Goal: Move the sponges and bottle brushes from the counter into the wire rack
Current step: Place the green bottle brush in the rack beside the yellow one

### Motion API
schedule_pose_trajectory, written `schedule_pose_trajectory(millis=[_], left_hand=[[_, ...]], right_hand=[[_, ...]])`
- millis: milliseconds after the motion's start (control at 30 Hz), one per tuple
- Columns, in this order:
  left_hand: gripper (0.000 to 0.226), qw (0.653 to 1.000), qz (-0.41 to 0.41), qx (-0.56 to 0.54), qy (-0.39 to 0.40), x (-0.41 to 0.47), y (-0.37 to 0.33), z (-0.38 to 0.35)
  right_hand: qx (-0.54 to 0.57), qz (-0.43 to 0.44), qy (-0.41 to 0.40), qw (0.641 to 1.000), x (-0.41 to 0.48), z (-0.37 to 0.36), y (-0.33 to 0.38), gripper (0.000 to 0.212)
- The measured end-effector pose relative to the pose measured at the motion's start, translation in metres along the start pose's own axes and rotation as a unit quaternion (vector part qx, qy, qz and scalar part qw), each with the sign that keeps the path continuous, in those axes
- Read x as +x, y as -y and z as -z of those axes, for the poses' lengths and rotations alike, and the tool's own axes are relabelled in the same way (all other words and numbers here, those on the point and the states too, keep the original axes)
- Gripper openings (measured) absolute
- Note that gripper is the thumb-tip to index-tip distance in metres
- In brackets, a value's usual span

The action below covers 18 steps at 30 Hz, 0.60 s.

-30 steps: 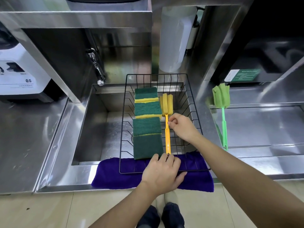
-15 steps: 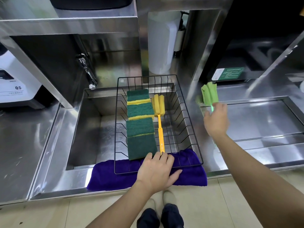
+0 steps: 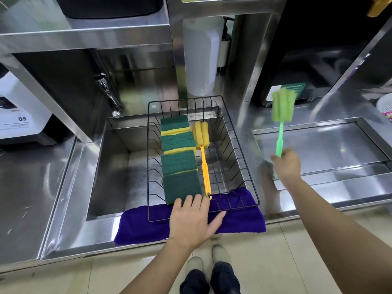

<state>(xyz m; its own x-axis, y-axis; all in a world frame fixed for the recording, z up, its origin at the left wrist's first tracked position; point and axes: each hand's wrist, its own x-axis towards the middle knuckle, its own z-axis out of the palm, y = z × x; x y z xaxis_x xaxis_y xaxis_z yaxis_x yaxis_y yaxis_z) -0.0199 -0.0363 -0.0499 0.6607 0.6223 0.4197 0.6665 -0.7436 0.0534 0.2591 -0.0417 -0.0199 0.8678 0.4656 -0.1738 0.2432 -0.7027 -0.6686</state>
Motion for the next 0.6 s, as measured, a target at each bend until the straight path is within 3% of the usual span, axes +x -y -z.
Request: schedule_pose_trajectory(millis=[167,300,433,600], left_hand=[[0.053,1.000,0.009,-0.004,-0.010,0.000,-0.001,0.000],[0.053,1.000,0.006,0.002,-0.013,-0.001,0.000,-0.002],[0.053,1.000,0.006,0.009,0.002,-0.001,-0.002,-0.001],[0.054,1.000,0.003,0.011,0.007,-0.002,-0.001,0.000]], right_hand=[[0.138,0.105,-0.019,0.985,-0.023,0.015,0.043,0.021],[0.166,0.184,0.031,0.968,-0.036,0.008,0.070,0.014],[0.097,0.203,0.142,0.964,-0.053,-0.010,0.089,0.018],[-0.036,0.159,0.265,0.950,-0.068,-0.038,0.084,0.015]])
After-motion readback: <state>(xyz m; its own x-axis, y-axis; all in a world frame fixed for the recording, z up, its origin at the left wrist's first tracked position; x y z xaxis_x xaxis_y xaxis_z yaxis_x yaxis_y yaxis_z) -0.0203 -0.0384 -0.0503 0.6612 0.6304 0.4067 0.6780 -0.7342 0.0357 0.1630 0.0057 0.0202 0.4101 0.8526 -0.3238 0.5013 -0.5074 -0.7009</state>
